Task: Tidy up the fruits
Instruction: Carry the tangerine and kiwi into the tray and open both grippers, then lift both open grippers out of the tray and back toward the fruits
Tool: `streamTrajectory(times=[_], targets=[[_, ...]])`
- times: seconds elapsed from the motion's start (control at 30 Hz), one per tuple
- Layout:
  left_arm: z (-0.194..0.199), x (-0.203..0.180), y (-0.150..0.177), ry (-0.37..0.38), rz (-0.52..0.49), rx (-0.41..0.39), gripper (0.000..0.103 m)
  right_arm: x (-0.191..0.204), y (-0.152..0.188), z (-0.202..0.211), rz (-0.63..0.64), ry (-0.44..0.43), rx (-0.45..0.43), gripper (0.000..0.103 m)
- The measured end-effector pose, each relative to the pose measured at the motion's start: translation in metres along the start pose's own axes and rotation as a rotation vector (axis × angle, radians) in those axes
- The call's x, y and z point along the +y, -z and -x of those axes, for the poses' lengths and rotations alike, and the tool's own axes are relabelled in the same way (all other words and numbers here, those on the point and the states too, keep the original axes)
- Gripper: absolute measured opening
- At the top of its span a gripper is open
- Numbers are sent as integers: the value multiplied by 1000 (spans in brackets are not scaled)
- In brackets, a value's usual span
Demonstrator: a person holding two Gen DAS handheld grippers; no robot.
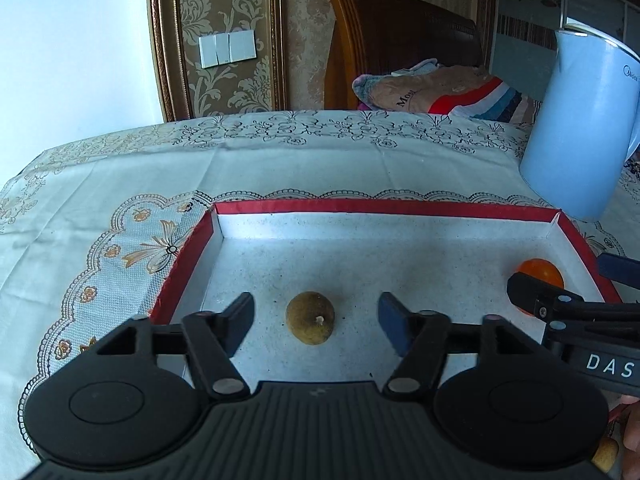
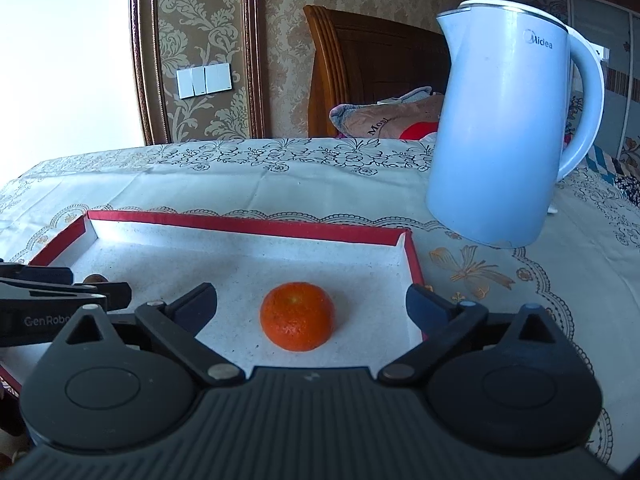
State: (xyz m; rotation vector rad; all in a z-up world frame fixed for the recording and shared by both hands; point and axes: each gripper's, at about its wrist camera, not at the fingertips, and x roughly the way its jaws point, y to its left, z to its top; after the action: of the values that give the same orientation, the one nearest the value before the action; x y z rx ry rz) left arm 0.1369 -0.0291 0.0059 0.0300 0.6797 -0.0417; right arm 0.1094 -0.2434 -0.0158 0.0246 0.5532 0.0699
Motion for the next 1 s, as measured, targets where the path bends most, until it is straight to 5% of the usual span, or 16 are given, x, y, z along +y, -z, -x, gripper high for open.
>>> streamTrajectory(times=[1.0], targets=[[42, 7, 23, -7, -8, -112, 76, -8, 17, 23, -49, -28, -8, 103]])
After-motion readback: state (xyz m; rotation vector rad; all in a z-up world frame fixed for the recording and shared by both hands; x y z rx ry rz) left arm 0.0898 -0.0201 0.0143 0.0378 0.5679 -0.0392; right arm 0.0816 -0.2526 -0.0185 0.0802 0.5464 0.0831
